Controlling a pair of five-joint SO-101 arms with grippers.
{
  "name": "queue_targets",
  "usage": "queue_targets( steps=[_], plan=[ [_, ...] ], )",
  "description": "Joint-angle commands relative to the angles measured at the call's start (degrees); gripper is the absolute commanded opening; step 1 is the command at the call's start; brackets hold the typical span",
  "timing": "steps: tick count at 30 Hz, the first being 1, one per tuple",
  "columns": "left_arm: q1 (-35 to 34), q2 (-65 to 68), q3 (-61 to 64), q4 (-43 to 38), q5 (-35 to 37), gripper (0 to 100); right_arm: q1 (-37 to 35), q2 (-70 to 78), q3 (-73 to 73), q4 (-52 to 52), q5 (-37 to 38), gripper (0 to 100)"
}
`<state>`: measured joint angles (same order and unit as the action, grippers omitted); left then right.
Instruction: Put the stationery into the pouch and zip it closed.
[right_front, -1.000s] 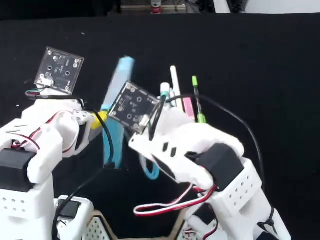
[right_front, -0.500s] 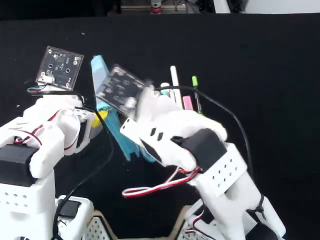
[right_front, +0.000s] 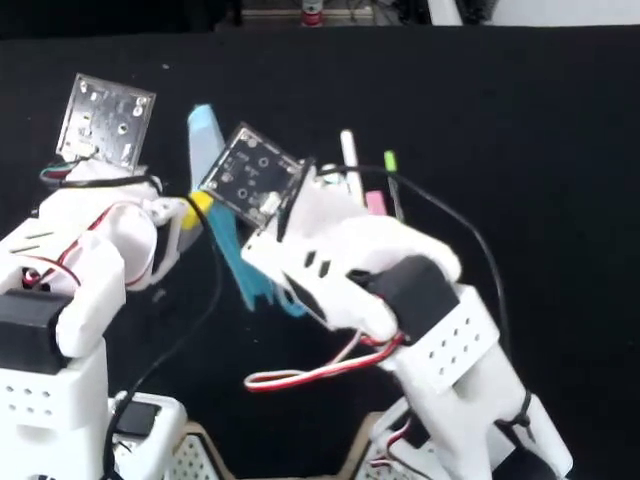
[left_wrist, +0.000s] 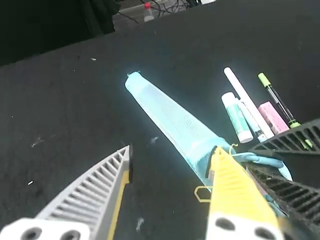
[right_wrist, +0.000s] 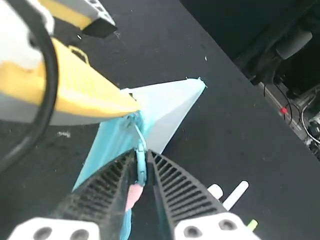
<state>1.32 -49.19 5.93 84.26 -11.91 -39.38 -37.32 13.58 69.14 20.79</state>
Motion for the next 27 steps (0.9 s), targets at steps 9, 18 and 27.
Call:
queue_targets(
  steps=[9,18,27],
  plan=[
    [-0.57,0.00,0.84,-0.97,0.18,25,1.05,-0.31,-3.03,5.01,-0.09,1.1],
    [-6.99,-0.53,4.18,-1.05,0.70,25,1.05,-3.74,-3.38,4.31,0.09,1.1],
    [-8.31,-0.62,3.82,2.02,0.70,25,1.05,-3.91,-3.38,-3.87,0.09,1.1]
  ],
)
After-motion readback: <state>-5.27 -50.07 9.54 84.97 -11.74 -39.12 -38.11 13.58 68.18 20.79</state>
